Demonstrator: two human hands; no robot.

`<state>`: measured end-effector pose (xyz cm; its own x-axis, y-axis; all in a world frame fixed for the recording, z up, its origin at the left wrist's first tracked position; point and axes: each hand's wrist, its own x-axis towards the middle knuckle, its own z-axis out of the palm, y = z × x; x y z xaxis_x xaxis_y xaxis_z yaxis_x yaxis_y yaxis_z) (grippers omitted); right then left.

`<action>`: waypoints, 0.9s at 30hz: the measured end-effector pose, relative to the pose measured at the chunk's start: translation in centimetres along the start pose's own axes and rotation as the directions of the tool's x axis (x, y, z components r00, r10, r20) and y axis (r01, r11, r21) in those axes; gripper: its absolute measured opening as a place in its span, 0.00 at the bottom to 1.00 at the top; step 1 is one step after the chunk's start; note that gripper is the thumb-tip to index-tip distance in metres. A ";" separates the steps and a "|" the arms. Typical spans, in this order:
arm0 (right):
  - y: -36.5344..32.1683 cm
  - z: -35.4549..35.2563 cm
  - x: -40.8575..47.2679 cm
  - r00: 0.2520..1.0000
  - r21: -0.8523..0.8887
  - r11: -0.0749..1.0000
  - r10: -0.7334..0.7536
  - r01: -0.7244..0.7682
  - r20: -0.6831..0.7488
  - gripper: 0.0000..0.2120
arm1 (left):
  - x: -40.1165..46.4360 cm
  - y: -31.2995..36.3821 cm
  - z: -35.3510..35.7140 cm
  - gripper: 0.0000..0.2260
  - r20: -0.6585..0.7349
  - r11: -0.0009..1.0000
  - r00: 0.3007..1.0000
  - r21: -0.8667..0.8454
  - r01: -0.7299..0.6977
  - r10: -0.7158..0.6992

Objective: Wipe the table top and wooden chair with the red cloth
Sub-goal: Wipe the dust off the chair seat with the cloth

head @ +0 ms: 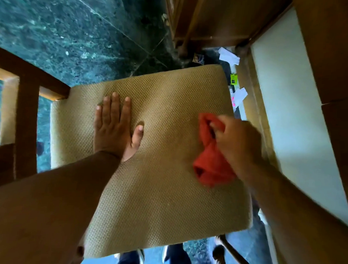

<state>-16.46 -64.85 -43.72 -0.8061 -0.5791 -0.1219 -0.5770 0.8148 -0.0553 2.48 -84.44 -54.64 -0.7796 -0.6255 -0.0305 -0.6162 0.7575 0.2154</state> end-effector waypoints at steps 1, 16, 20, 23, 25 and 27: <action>0.4 -0.4 3.0 0.996 -0.013 0.999 0.039 -0.040 -0.075 0.15 | 0.0 0.0 0.1 0.34 -0.011 1.000 1.000 -0.004 -0.006 0.006; -2.1 2.0 -9.1 0.961 0.134 0.974 -0.203 0.180 0.187 0.27 | 0.2 0.0 0.2 0.34 -0.035 1.000 0.999 0.027 -0.012 0.013; -6.7 5.1 -11.3 0.950 -0.019 0.953 -0.302 0.301 -0.078 0.12 | 0.1 -0.2 0.8 0.34 -0.055 0.998 0.998 0.055 -0.019 0.022; -6.9 7.0 -18.4 0.840 0.043 0.843 -0.537 0.536 0.078 0.17 | 0.0 -0.1 0.3 0.34 -0.025 0.997 0.999 0.078 -0.026 0.028; -5.5 6.2 -19.4 0.778 0.178 0.805 -0.593 0.566 0.208 0.11 | -0.1 0.2 -0.2 0.34 0.011 0.996 1.000 0.084 -0.020 0.019; -4.2 4.7 -19.0 0.724 0.235 0.825 -0.565 0.515 0.396 0.09 | -0.1 0.4 -0.6 0.33 0.034 0.995 0.999 0.097 -0.012 0.009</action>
<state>1.90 -57.20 -45.84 -0.2062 -0.8693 -0.4492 -0.8599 0.3800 -0.3409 2.39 -84.20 -53.95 -0.7883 -0.6121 -0.0621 -0.6147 0.7795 0.1200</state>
